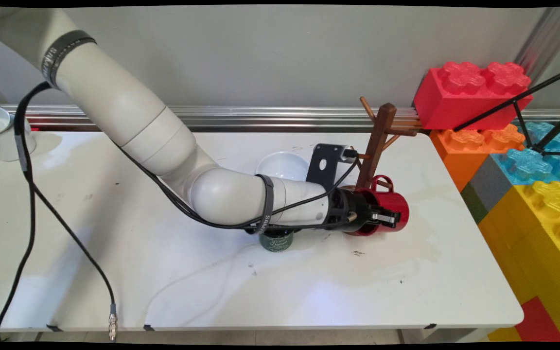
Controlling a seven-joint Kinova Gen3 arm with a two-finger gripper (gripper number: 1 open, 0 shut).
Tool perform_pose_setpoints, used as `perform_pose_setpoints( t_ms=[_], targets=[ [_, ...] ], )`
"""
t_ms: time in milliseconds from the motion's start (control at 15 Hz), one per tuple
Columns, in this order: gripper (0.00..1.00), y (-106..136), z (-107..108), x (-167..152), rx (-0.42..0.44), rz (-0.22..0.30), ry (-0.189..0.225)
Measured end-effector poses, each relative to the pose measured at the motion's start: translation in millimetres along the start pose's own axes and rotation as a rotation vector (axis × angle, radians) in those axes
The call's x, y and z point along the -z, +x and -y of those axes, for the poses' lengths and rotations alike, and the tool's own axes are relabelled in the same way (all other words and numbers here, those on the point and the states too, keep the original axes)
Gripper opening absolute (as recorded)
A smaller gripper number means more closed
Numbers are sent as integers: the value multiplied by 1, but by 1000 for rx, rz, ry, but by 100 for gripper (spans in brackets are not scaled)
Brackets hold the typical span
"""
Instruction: Place the picked object on the table
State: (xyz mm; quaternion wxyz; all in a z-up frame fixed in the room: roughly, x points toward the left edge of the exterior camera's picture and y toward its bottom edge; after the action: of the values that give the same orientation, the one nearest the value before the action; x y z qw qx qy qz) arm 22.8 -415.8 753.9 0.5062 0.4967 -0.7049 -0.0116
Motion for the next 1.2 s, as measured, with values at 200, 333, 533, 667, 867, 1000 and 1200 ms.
perform_pose_setpoints(
  t_ms=[200, 333, 533, 667, 867, 1000, 1200],
  targets=[
    [0, 2, -6, 2, -11, -1, -26],
    [0, 3, -10, 3, -17, -2, -40],
    [0, 6, -17, 4, -28, -9, -66],
    [0, 7, -20, 5, -31, -12, -78],
    [0, 8, -29, 8, -36, -11, -105],
    [0, 8, -34, 11, -39, -7, -120],
    [0, 6, -40, 17, -45, 3, -136]
  ],
)
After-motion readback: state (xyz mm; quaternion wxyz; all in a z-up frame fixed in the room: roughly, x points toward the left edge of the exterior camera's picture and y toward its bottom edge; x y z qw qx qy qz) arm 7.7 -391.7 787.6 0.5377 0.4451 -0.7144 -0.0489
